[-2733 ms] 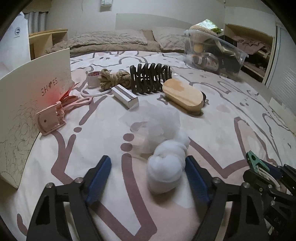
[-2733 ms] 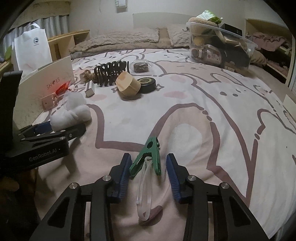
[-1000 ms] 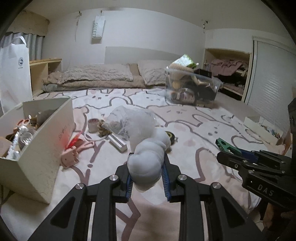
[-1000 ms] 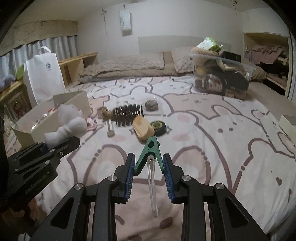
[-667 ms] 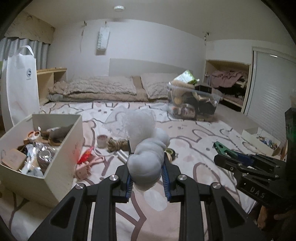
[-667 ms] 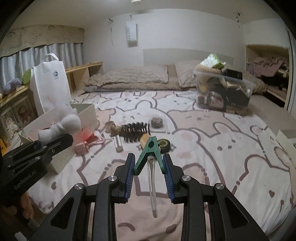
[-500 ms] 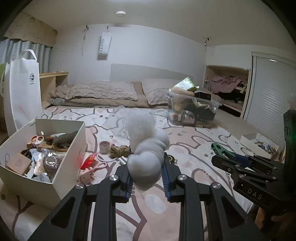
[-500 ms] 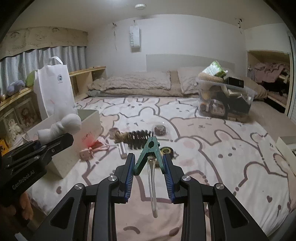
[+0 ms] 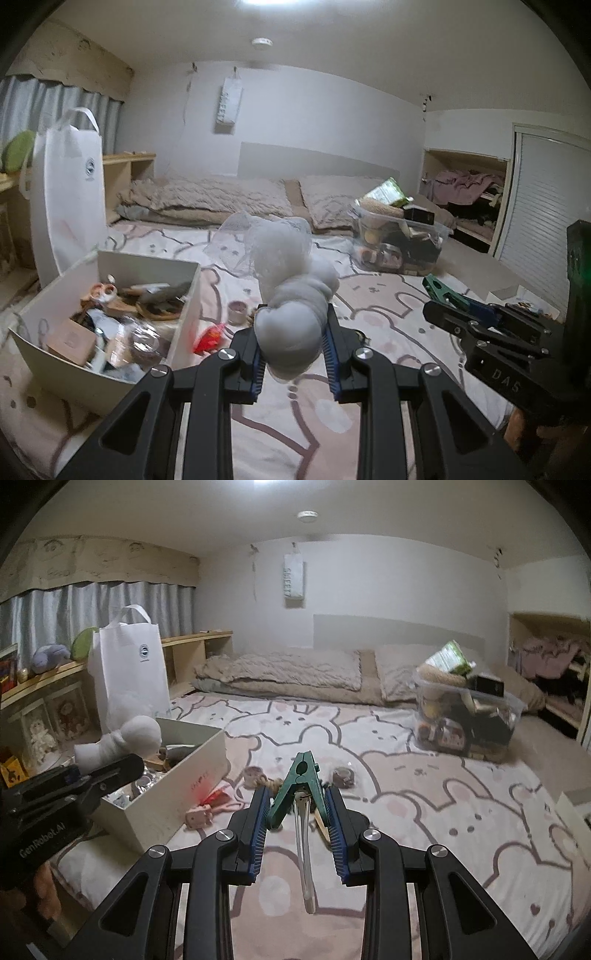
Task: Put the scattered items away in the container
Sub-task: 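Lift the cotton wad with the left tool while the right tool carries the clothespin to the box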
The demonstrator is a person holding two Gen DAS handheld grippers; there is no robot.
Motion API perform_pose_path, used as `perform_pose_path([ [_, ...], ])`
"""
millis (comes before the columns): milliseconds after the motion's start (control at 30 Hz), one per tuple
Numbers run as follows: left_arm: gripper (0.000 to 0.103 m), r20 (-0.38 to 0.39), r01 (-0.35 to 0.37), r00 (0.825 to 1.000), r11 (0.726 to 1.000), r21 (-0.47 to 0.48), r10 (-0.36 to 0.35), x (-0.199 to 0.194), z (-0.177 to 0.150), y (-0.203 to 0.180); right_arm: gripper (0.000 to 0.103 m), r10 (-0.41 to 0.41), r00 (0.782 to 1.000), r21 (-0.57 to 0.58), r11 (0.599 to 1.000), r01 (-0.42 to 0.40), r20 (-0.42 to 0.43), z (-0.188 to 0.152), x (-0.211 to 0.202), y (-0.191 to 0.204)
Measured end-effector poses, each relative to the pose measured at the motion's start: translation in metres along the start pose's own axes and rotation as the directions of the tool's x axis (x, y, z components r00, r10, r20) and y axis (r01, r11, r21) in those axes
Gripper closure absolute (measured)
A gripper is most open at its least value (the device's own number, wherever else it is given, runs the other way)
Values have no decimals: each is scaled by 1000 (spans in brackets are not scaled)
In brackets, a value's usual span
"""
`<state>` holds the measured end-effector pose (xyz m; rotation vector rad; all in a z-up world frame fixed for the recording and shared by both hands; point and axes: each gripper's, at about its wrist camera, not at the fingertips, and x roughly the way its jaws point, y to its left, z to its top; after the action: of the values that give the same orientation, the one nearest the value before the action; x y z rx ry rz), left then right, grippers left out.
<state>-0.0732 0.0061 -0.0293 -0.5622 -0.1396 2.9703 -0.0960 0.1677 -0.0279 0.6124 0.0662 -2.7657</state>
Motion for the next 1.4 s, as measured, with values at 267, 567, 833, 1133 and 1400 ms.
perform_pose_path([
  [267,77,37,-66,997,998,-17,66,-9,16,35,72,86,995,12,996,-87,42,25,8,16],
  [567,76,66,-149,987,989,-21,150,-19,28,78,72,174,983,25,984,-175,51,47,28,39],
  [833,76,88,-206,974,978,-42,209,-21,47,118,72,222,973,3,975,-222,61,70,45,59],
  [1133,76,94,-243,964,968,-70,249,-15,59,158,72,285,957,-25,958,-285,44,87,71,84],
  [1400,76,61,-251,965,964,-90,256,0,61,187,72,338,941,-36,941,-337,16,96,96,106],
])
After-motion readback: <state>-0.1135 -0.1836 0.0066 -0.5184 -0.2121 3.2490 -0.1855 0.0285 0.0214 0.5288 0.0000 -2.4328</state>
